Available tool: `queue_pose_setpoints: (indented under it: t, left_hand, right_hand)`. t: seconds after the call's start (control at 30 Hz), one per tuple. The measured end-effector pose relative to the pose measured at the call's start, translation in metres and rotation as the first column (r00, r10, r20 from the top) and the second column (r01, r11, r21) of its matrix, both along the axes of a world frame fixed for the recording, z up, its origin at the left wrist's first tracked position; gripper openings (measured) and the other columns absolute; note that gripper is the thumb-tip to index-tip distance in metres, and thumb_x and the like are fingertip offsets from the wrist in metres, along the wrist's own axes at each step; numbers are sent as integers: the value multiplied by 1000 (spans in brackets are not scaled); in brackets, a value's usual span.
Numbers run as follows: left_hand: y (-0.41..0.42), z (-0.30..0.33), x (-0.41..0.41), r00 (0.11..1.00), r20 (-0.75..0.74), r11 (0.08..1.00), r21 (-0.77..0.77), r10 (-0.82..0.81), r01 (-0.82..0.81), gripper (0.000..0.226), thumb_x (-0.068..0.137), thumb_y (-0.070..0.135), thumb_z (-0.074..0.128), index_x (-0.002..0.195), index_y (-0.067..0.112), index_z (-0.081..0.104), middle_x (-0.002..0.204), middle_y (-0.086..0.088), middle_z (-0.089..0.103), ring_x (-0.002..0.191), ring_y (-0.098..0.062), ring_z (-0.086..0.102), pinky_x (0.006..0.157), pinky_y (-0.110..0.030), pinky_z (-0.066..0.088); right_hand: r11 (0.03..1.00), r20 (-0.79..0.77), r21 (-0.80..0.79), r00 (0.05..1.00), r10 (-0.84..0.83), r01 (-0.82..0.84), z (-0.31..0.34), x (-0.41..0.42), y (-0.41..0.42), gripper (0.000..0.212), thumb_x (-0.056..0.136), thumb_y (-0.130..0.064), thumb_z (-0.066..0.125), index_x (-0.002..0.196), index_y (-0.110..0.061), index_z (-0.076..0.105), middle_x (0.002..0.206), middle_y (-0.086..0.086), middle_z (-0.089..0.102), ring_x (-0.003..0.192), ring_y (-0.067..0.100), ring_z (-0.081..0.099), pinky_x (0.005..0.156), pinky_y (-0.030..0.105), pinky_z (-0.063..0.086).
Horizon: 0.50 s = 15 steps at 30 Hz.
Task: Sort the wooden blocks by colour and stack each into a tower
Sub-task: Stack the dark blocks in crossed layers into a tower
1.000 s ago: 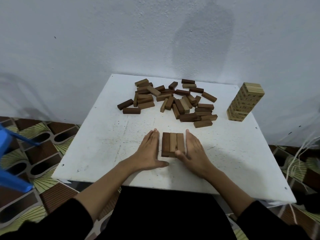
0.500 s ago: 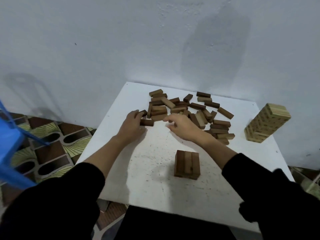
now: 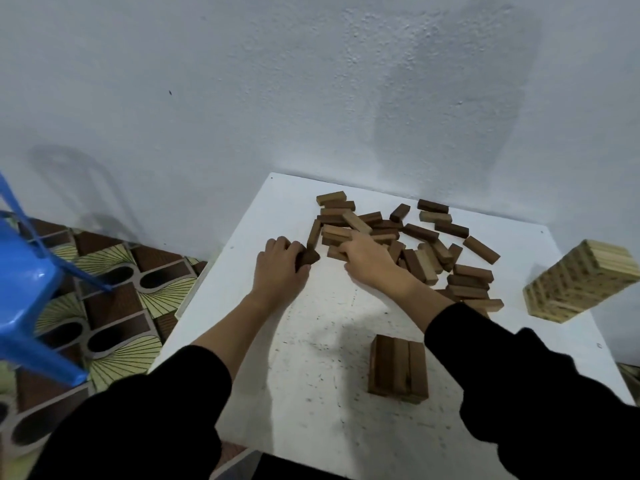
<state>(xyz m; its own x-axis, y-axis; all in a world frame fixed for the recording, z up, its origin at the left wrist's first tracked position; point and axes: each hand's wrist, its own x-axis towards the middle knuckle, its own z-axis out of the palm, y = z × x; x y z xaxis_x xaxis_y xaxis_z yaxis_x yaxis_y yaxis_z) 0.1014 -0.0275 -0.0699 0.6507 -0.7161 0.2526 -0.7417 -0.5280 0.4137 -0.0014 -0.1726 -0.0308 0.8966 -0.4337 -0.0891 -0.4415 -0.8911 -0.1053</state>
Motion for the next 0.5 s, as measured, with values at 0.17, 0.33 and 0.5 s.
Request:
queue_pose_setpoints:
  t: [0.17,0.33,0.5]
  left_hand:
    - [3,0,-18,981,-142,985,-91,135,-149,21,79,24,62,95,12,59,97,-4,50,95,-22,42,76,-35,43]
    - [-2,4,-35,954,-278,982,-118,113,-151,26,78,31,66,91,13,52,101,-1,46,101,-18,39,76,-33,44]
    - [-6,10,-43,939,-330,985,-98,100,-139,34,82,34,69,95,9,50,99,-1,41,90,-17,42,72,-30,41]
  right_hand:
    - [999,86,34,996,-23,20,-1,-2,0,14,82,8,48,75,-2,53,114,16,53,101,36,55,69,37,48]
    - [947,158,308,977,-145,91,6,-10,11,13,84,-3,60,90,7,57,97,19,61,88,31,59,73,45,50]
    - [823,101,549,966,-239,146,12,-16,26,18,82,-5,68,91,-5,52,78,0,51,69,13,53,55,22,45]
